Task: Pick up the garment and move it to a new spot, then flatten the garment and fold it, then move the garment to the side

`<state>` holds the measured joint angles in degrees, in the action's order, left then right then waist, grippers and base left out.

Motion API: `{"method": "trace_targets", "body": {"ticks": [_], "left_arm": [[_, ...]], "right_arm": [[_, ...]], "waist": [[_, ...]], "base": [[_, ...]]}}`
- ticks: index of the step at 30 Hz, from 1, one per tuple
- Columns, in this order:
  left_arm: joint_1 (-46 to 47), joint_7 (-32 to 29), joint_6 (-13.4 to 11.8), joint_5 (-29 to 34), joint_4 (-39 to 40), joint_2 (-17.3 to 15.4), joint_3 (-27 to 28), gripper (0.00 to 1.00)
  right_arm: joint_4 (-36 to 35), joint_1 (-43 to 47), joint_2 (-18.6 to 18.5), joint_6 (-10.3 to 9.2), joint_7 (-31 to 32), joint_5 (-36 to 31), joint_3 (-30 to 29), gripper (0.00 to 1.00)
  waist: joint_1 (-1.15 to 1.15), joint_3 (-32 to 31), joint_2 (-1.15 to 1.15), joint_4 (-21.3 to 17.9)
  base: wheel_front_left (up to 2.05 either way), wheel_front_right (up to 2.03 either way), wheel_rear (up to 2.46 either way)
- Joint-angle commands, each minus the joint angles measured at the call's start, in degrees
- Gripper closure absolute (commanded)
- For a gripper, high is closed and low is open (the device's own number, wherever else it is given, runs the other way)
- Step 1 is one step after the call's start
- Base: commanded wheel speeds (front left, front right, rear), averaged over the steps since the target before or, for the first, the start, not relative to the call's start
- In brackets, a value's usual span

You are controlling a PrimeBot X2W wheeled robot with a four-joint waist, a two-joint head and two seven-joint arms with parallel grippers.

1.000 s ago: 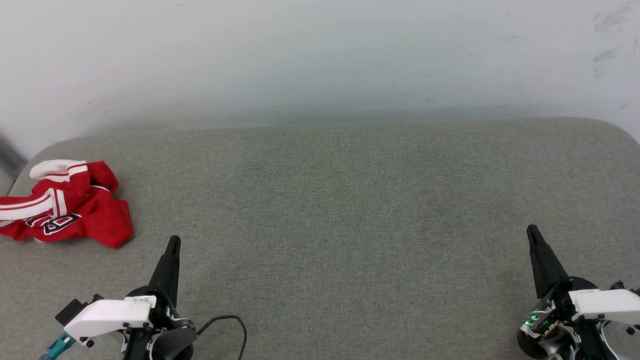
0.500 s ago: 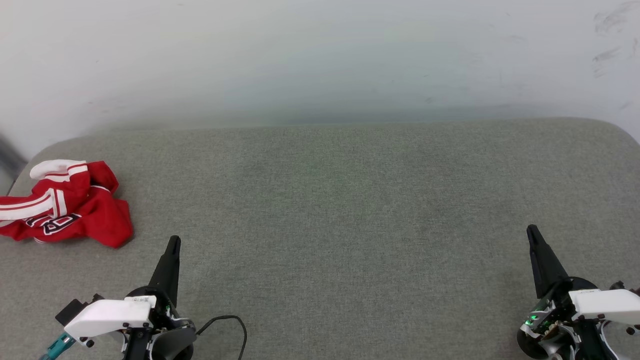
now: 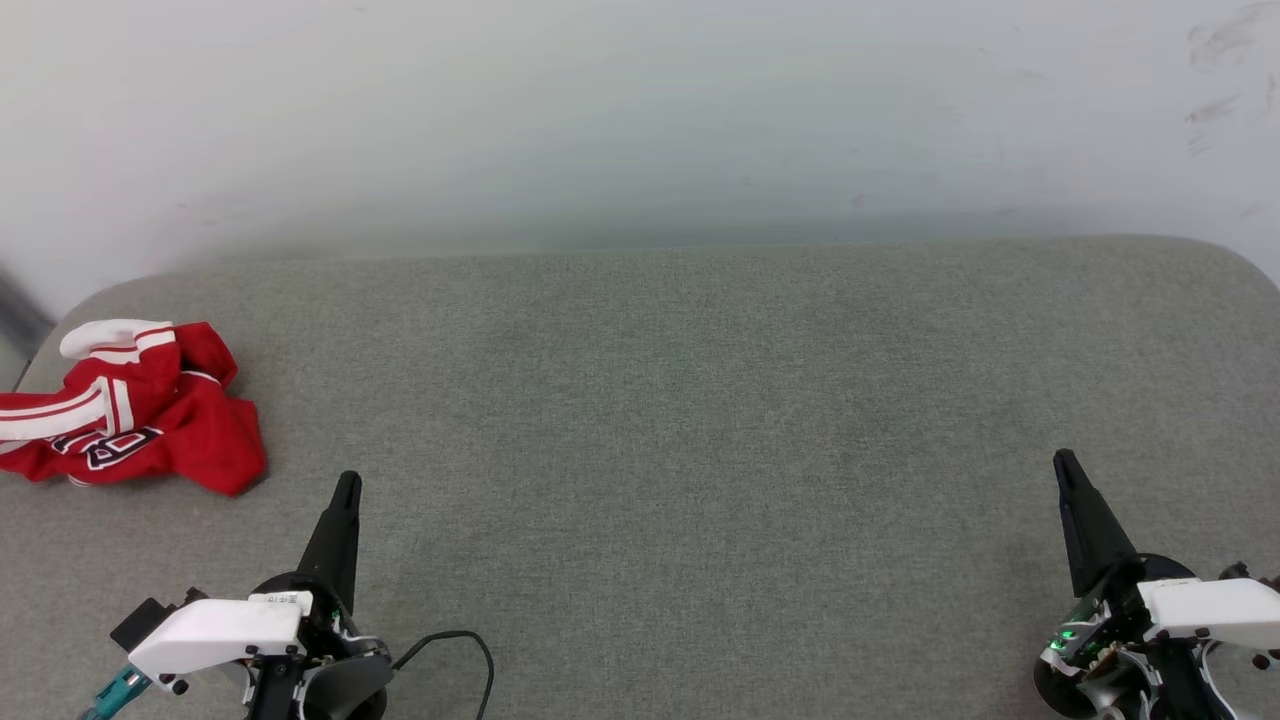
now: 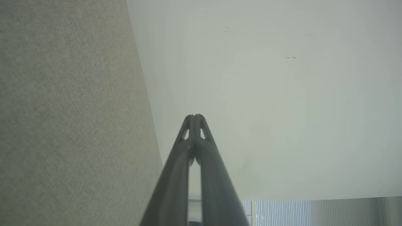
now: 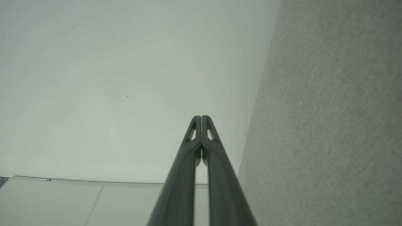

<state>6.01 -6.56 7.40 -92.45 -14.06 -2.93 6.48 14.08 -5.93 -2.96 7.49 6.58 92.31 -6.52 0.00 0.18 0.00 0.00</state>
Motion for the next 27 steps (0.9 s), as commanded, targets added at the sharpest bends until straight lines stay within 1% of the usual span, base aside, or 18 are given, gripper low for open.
{"method": "trace_targets", "body": {"ticks": [1, 27], "left_arm": [[0.49, -0.06, 0.17, 0.08, -0.03, 0.05, 0.11, 1.00], [0.49, -0.06, 0.17, 0.08, -0.03, 0.05, 0.11, 1.00]], "right_arm": [[0.04, -0.64, 0.18, 0.00, 0.02, 0.21, 0.01, 1.00], [0.04, -0.64, 0.18, 0.00, 0.02, 0.21, 0.01, 1.00]], "waist": [[0.00, 0.00, 0.00, 0.00], [0.00, 0.00, 0.00, 0.00]], "base": [[0.00, 0.00, 0.00], [0.00, 0.00, 0.00]]}}
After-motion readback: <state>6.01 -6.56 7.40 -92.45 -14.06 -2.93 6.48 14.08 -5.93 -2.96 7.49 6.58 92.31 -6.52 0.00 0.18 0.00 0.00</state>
